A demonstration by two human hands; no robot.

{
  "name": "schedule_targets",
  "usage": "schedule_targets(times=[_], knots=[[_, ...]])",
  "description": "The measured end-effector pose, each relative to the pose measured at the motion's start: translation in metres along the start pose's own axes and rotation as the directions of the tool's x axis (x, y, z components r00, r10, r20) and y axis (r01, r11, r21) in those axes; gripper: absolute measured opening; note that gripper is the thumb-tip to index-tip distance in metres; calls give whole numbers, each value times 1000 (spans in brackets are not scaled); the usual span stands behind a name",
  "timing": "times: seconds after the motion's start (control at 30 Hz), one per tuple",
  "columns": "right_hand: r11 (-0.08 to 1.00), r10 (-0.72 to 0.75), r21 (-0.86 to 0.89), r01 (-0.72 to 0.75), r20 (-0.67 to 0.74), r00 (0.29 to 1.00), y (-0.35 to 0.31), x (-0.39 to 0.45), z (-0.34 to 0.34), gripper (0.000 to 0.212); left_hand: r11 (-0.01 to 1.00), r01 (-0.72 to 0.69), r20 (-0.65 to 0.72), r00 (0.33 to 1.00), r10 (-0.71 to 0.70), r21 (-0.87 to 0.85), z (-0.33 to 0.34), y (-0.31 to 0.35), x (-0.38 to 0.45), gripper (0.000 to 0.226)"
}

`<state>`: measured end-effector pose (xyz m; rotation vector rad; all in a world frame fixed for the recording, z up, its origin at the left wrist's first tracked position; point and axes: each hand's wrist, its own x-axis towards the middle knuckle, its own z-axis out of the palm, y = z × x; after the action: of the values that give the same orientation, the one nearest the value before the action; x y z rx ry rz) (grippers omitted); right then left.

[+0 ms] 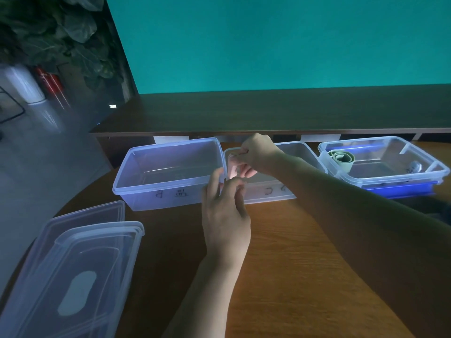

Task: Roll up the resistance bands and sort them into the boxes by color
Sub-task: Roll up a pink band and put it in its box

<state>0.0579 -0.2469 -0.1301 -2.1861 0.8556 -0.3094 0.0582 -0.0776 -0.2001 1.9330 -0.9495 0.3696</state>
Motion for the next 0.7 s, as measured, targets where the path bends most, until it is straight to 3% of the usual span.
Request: schedule_targets(times=[0.27, 0.53, 0.7], knots=[[992, 39, 116, -48, 79, 996, -5, -5, -4, 32, 987, 32, 55, 998, -24, -159, -7, -4, 7, 16], [995, 45, 89, -54, 101, 994, -9, -11, -2, 27, 983, -40, 61, 997, 52, -179, -14, -9, 11, 18], [972, 93, 204, -116, 123, 988, -9, -12, 5, 25, 983, -44, 47, 997, 53, -178, -16, -8, 11, 17]])
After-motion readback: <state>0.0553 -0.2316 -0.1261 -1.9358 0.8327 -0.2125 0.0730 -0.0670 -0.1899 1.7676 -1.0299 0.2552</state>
